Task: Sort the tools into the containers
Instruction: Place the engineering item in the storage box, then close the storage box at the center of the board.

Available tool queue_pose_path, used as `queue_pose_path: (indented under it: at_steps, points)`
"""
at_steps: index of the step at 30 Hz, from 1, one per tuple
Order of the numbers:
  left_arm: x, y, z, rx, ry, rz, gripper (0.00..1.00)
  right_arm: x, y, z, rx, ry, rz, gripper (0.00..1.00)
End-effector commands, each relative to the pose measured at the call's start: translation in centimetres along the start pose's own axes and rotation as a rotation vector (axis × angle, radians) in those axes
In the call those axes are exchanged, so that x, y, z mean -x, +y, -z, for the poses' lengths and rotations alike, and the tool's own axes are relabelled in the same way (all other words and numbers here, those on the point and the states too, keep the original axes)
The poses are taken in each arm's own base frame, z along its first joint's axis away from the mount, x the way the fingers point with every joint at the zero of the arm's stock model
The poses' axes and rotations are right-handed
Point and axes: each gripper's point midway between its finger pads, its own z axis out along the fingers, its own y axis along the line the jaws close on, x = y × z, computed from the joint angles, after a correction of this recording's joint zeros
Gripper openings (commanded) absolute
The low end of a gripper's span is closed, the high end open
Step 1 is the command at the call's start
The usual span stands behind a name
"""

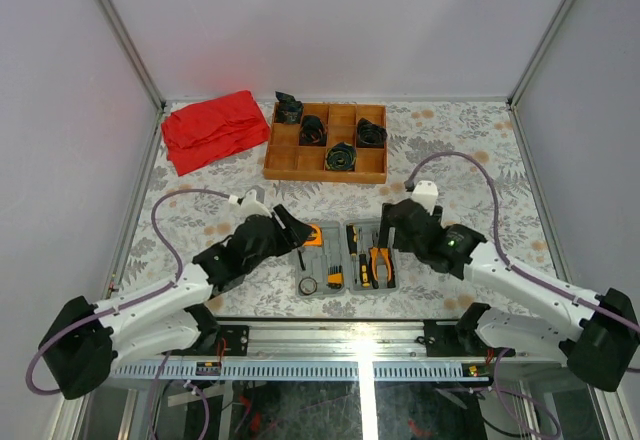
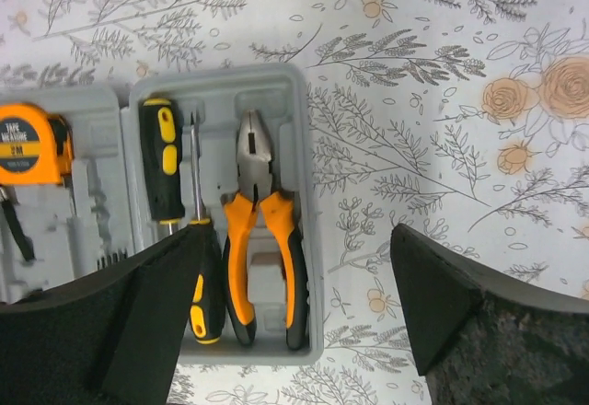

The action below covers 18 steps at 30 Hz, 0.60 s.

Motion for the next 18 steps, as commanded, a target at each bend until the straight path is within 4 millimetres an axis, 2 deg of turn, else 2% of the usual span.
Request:
queue_pose_path:
  at_steps: [1, 4, 9, 15, 18]
  points:
    - [-0.8, 0.3, -0.3, -0.079, 0.153, -0.103, 0.57, 0.4, 0.4, -0.9, 0.151, 0.093, -0.141, 0.91]
    - [-1.3, 1.4, -0.7, -0.088, 0.214, -0.071, 0.58, 0.8, -0.2, -1.7, 0.214, 0.111, -0.217, 0.94]
    - [-1.9, 2.3, -0.8, -0.130, 0.257, -0.014, 0.58, 0.2, -1.4, -2.9, 0.271, 0.094, -0.322, 1.00]
    - [-1.8, 4.3, -0.7, -0.081, 0.234, 0.007, 0.58, -1.9, -2.0, -4.3, 0.271, 0.102, -0.384, 0.99]
    - [-2.3, 5.4, -0.6, -0.050, 0.247, -0.004, 0.58, -2.8, -1.7, -4.4, 0.298, 0.124, -0.376, 0.99]
